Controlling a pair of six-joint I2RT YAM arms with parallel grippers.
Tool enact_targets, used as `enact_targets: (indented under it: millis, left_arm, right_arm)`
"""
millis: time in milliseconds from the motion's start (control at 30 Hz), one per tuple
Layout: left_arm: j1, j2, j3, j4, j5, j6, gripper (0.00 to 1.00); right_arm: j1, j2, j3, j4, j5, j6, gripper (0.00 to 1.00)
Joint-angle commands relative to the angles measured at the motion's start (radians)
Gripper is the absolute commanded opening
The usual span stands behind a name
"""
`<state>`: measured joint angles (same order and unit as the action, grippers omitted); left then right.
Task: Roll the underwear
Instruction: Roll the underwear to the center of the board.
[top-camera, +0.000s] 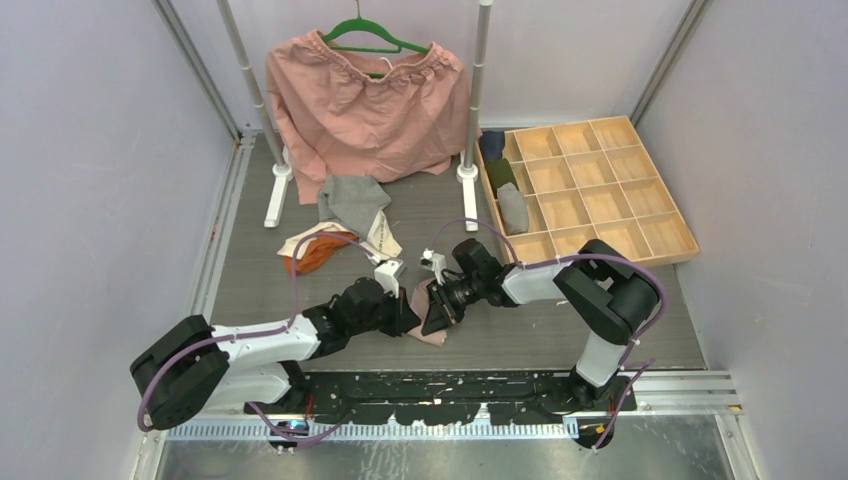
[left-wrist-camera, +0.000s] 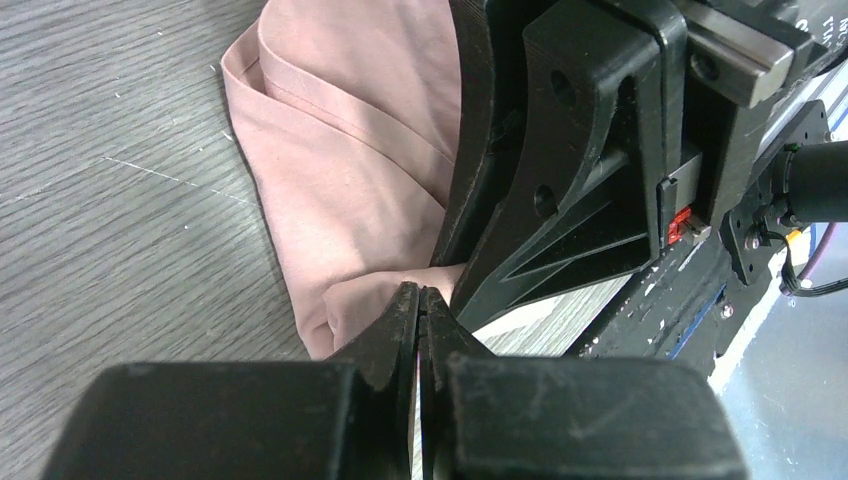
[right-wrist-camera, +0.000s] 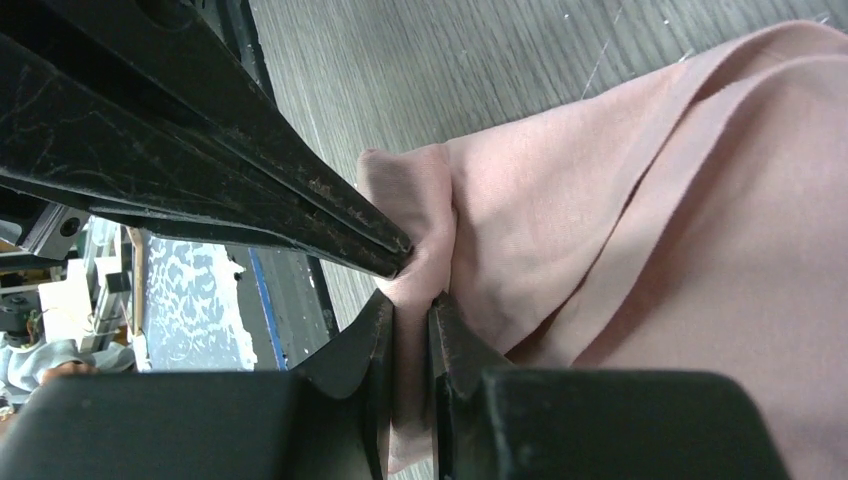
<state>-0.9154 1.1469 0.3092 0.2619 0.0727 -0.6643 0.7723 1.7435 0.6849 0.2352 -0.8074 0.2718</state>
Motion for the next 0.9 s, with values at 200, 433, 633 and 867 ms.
enact_targets:
  millis: [200, 433, 633, 867]
  left_arm:
    - [-0.003, 0.063, 0.015, 0.059, -0.017, 0.037, 0.01]
    - [-0.003, 0.102, -0.013, 0.072, -0.052, 0.021, 0.01]
    - [-0.003, 0.096, -0.034, 0.069, -0.066, 0.020, 0.01]
    - [-0.004, 0.087, -0.052, 0.069, -0.065, 0.014, 0.01]
  right_arm:
    - [-0.013, -0.035, 0.011, -0.056, 0.085, -0.019, 0.27]
    - [-0.013, -0.077, 0.019, -0.089, 0.108, -0.022, 0.36]
    - [-0.014, -0.107, 0.037, -0.125, 0.130, -0.026, 0.36]
    - [-0.014, -0.115, 0.055, -0.153, 0.157, -0.026, 0.29]
